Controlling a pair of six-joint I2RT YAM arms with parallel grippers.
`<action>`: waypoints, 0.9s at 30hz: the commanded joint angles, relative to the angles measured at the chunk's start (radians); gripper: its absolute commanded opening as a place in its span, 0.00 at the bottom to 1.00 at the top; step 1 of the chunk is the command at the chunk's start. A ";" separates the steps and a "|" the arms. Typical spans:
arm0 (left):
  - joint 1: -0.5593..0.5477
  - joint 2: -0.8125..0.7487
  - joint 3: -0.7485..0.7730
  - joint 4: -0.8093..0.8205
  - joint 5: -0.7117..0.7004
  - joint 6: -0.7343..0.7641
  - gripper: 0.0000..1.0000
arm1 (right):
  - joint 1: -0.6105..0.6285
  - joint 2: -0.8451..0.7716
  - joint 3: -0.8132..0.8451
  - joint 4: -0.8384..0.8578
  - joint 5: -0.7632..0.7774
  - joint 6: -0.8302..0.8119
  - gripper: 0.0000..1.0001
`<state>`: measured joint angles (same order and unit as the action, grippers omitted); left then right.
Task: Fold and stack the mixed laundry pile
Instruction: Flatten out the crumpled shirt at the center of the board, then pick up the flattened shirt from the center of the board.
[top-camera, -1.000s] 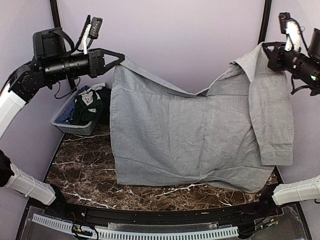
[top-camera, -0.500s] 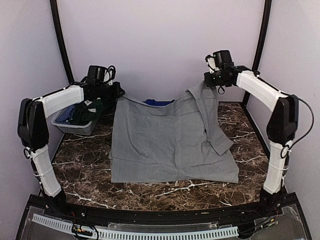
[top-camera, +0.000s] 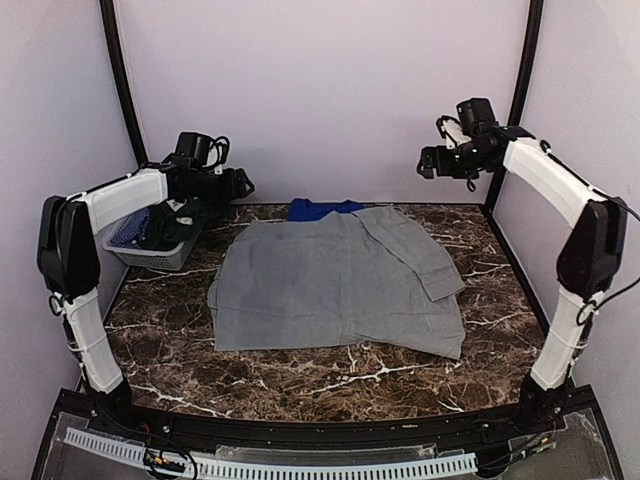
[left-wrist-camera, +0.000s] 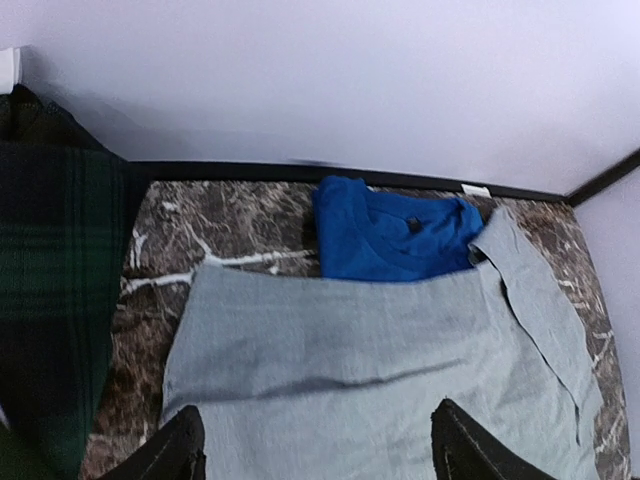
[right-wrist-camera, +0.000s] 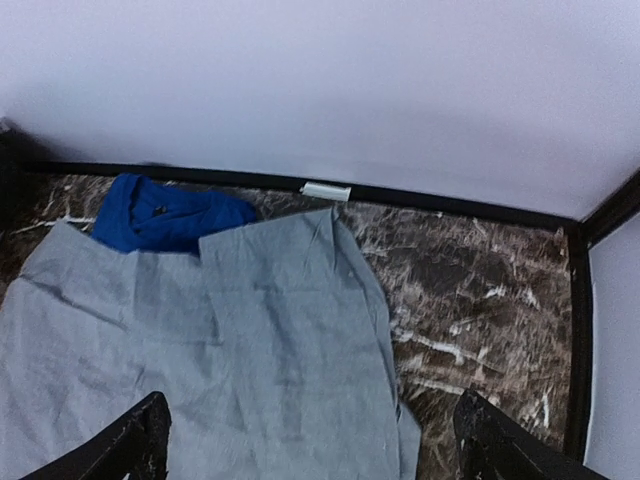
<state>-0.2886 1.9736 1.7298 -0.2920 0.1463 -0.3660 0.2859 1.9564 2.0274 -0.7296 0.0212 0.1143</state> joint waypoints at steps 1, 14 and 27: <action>-0.071 -0.260 -0.238 0.039 0.085 0.076 0.77 | 0.014 -0.325 -0.383 0.096 -0.239 0.053 0.94; -0.288 -0.619 -0.773 -0.104 0.024 -0.067 0.65 | 0.227 -0.768 -1.039 -0.027 -0.275 0.295 0.83; -0.316 -0.855 -1.074 -0.192 -0.090 -0.449 0.53 | 0.403 -0.846 -1.219 -0.220 0.020 0.730 0.77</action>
<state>-0.6006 1.1385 0.7128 -0.4400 0.1055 -0.6823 0.6830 1.1160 0.8471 -0.8715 -0.0971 0.6758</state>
